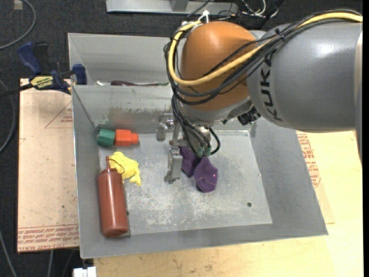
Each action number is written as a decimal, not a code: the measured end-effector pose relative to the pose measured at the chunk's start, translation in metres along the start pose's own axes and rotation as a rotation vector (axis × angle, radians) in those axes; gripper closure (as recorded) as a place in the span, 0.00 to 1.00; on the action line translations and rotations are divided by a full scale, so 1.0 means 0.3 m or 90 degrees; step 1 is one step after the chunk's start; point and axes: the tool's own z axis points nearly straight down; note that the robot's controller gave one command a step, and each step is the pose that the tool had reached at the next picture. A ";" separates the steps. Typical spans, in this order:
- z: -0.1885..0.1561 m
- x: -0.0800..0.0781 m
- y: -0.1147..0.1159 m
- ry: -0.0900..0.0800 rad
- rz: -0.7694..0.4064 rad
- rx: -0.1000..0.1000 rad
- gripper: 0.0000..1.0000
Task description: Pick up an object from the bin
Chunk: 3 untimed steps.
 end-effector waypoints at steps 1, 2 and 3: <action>-0.015 -0.005 -0.003 -0.005 0.002 -0.001 0.00; 0.019 0.006 -0.019 -0.008 -0.029 -0.002 0.00; 0.118 0.016 -0.149 -0.005 -0.075 -0.001 0.00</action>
Offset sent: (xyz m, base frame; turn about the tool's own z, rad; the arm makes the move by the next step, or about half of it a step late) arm -0.0314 -0.0526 -0.0985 -0.3779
